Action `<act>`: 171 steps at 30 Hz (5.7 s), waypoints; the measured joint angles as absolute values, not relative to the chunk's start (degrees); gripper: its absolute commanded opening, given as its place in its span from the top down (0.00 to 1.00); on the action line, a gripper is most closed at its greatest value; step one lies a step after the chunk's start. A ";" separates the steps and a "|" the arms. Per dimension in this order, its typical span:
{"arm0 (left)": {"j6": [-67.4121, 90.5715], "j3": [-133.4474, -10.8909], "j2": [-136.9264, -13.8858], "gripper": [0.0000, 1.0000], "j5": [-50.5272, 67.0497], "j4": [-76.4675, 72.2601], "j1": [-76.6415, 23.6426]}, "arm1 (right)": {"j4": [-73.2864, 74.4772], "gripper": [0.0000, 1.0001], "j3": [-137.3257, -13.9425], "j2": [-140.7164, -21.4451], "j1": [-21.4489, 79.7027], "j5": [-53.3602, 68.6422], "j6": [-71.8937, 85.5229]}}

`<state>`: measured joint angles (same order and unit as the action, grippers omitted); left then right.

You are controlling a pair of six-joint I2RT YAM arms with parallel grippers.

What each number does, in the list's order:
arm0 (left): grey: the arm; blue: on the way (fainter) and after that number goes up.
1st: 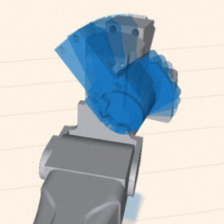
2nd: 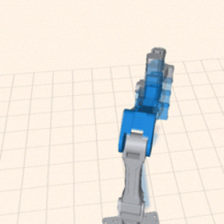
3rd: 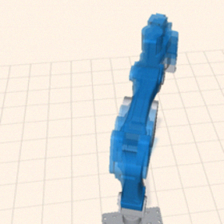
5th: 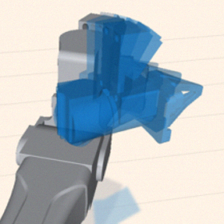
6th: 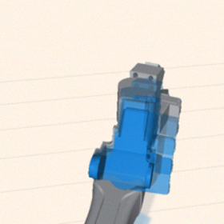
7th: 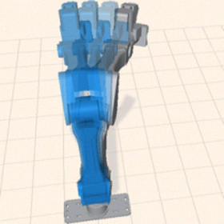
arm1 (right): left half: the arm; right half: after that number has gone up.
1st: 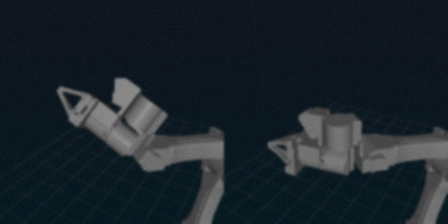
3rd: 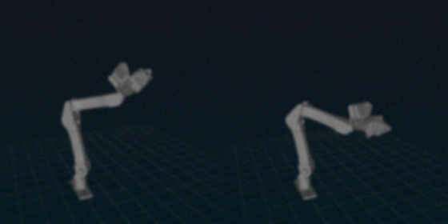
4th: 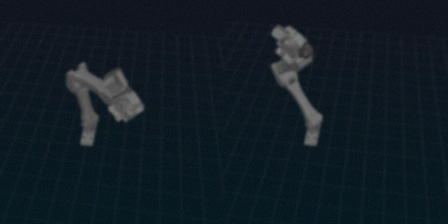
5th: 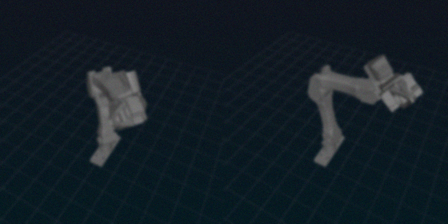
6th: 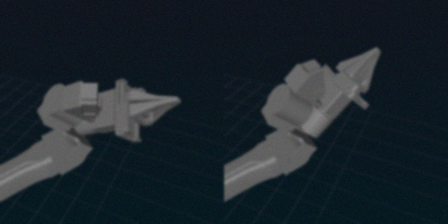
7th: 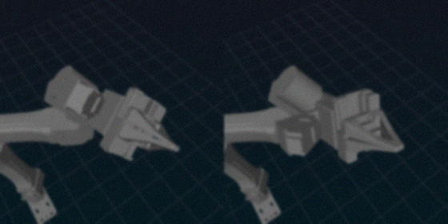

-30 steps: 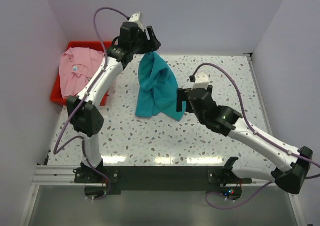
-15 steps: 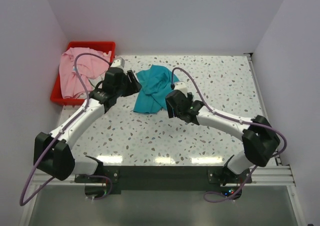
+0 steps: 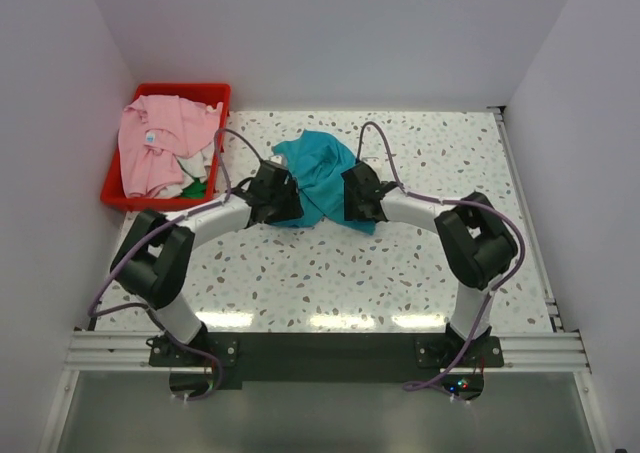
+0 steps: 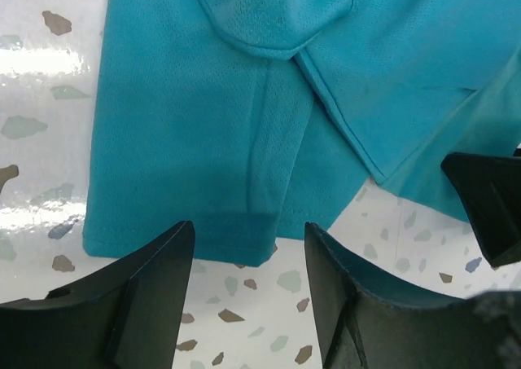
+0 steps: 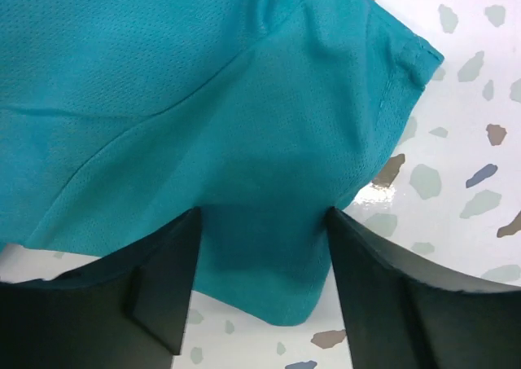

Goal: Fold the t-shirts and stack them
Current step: Flatten the tshirt out

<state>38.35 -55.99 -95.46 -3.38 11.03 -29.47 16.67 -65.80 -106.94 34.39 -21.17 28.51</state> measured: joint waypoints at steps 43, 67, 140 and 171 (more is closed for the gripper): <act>27.29 -92.97 -68.14 1.00 -7.64 31.42 -10.92 | 39.57 1.00 -91.64 -59.61 33.34 -34.98 23.70; 30.06 -96.01 -113.23 0.25 7.25 33.61 -10.44 | 27.92 0.41 -58.48 -89.84 3.84 -0.40 37.69; 43.64 -37.21 -82.56 0.51 -3.79 2.57 -33.12 | 29.58 1.00 -71.20 -91.31 16.49 -23.49 22.90; 39.33 -47.90 -62.19 0.92 -0.69 21.58 -15.33 | 34.52 1.00 -68.88 -74.04 8.56 -15.29 25.78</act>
<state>39.33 -47.90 -62.19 -0.69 21.58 -15.33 34.52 -68.88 -74.04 8.56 -15.29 25.78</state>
